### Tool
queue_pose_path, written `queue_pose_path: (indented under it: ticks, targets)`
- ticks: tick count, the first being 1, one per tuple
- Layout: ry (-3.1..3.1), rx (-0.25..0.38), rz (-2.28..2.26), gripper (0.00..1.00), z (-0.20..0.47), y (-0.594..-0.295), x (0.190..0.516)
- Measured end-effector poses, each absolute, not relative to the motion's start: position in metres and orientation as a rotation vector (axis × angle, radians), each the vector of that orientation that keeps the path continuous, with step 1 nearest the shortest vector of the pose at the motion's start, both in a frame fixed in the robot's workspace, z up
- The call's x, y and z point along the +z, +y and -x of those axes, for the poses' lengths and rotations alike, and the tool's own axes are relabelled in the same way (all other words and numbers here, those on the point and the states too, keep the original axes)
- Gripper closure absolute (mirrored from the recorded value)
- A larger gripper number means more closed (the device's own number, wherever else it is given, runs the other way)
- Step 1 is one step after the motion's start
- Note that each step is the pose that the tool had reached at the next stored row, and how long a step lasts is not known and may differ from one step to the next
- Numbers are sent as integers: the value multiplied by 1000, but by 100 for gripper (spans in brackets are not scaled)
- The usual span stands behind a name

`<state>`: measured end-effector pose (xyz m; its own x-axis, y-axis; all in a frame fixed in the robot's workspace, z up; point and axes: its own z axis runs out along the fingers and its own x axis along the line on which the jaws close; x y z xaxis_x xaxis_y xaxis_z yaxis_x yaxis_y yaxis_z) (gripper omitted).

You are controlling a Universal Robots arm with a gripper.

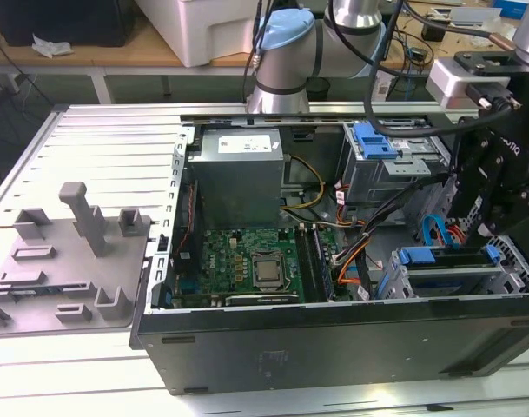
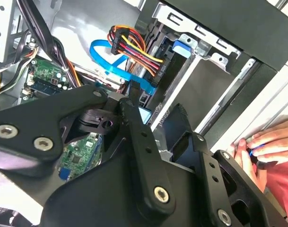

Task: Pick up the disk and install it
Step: 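Insert the second disk wire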

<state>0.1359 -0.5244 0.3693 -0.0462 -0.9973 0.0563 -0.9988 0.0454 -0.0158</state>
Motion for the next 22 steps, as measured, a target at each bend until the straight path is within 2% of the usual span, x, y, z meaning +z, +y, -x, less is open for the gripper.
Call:
queue_pose_path:
  ticks: [10,11,12,16,17,18,22]
  targets:
    - [-2254,89,-2153,54,-119,-524,372]
    - [-2254,89,-2153,60,-118,-524,372]
    - [-2254,89,-2153,60,-118,-524,372]
    - [-2254,89,-2153,85,-118,-524,372]
    - [-2254,89,-2153,85,-118,-524,372]
    - [-2254,89,-2153,89,-118,-524,372]
    - [-2254,89,-2153,89,-118,-524,372]
